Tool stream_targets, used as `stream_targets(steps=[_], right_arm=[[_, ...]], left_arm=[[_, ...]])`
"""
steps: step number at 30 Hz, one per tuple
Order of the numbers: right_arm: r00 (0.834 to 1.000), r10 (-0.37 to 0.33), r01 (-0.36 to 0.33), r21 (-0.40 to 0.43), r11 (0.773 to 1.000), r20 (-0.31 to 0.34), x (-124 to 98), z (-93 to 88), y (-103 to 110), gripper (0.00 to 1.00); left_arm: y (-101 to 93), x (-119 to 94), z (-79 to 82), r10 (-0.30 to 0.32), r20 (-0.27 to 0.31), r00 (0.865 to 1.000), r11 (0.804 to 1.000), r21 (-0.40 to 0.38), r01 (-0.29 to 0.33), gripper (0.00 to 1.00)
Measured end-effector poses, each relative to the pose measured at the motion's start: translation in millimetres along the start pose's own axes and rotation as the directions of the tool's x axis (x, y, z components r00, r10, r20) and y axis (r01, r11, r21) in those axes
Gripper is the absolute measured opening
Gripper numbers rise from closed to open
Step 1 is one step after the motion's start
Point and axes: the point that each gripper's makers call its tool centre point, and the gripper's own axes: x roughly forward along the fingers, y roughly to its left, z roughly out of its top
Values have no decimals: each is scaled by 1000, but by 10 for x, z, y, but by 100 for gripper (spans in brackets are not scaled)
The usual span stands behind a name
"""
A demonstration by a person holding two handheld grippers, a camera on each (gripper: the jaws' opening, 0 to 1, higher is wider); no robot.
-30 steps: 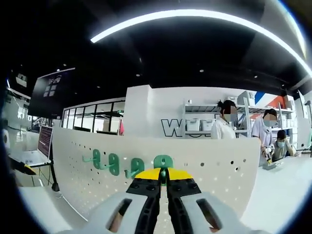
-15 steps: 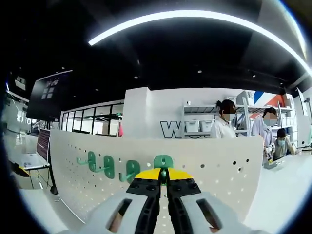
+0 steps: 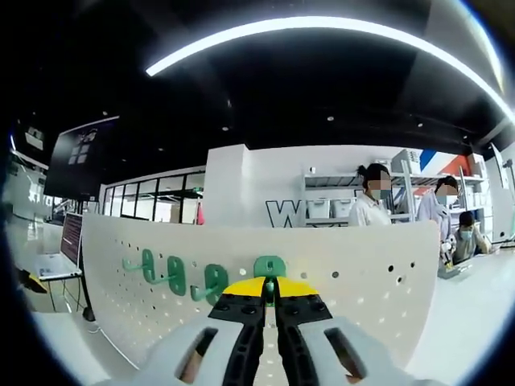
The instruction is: Insert the hook assembly into the mounting plate slot until the hook locks in place.
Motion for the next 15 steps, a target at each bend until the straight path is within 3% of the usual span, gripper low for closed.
stream_targets(steps=[15], right_arm=[[1000,-12,12,3,1000,-15,15,-67,-9,1]], left_arm=[[12,-11,-7,5,-6,1000,1000,4,-5,85]])
